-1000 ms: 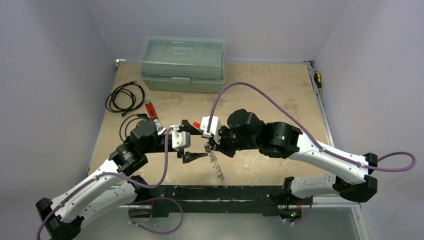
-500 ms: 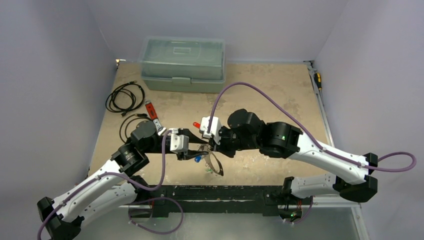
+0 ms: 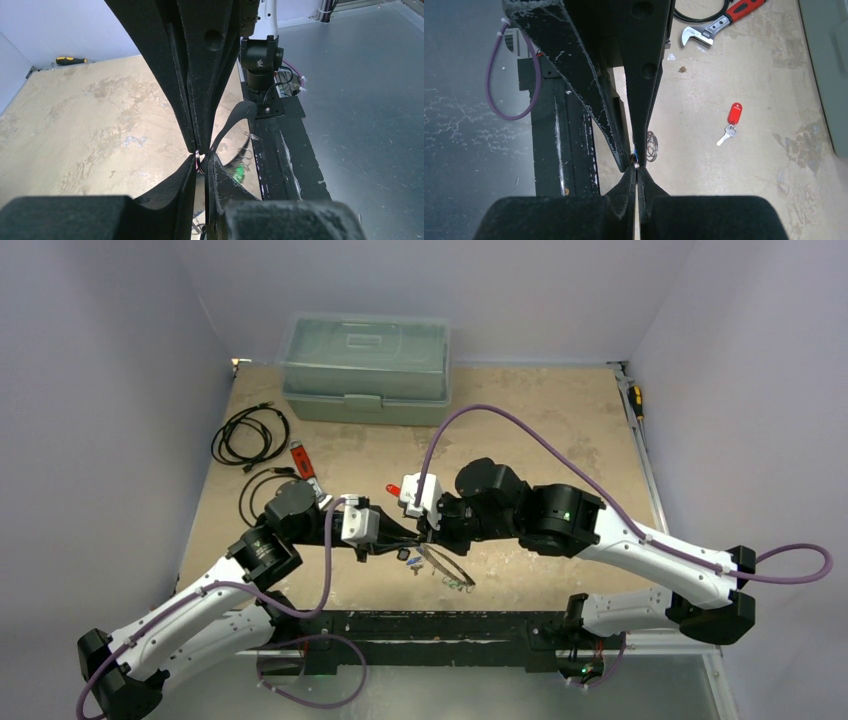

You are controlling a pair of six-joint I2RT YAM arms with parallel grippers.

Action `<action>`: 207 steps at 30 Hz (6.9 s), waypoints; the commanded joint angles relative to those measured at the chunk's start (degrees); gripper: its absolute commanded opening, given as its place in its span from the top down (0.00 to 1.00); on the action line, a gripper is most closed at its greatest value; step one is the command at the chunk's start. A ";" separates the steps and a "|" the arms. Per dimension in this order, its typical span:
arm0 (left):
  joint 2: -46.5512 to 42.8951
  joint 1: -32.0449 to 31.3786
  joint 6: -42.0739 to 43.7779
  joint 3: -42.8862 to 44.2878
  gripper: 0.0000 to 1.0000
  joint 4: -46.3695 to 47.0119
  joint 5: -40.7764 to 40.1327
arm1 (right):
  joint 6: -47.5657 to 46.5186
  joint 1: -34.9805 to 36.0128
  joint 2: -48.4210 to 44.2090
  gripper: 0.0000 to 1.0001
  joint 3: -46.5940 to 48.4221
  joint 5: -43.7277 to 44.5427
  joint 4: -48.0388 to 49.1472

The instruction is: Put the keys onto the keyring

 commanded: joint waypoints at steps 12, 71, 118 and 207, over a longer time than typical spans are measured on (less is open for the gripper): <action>-4.21 -0.08 -0.25 -1.70 1.00 3.19 0.54 | 0.60 0.60 -5.59 0.96 -6.12 -6.87 16.93; -20.16 3.12 -15.91 -10.81 1.00 27.55 -5.97 | 8.98 0.51 -12.75 0.77 -24.89 -9.60 52.90; -14.51 3.22 -0.44 -2.15 0.39 2.13 -8.90 | 12.20 0.51 4.97 1.00 2.84 5.21 -0.18; 7.01 -4.95 -6.87 -3.43 0.76 8.84 13.55 | -4.81 8.29 4.54 1.00 6.47 -0.28 -8.90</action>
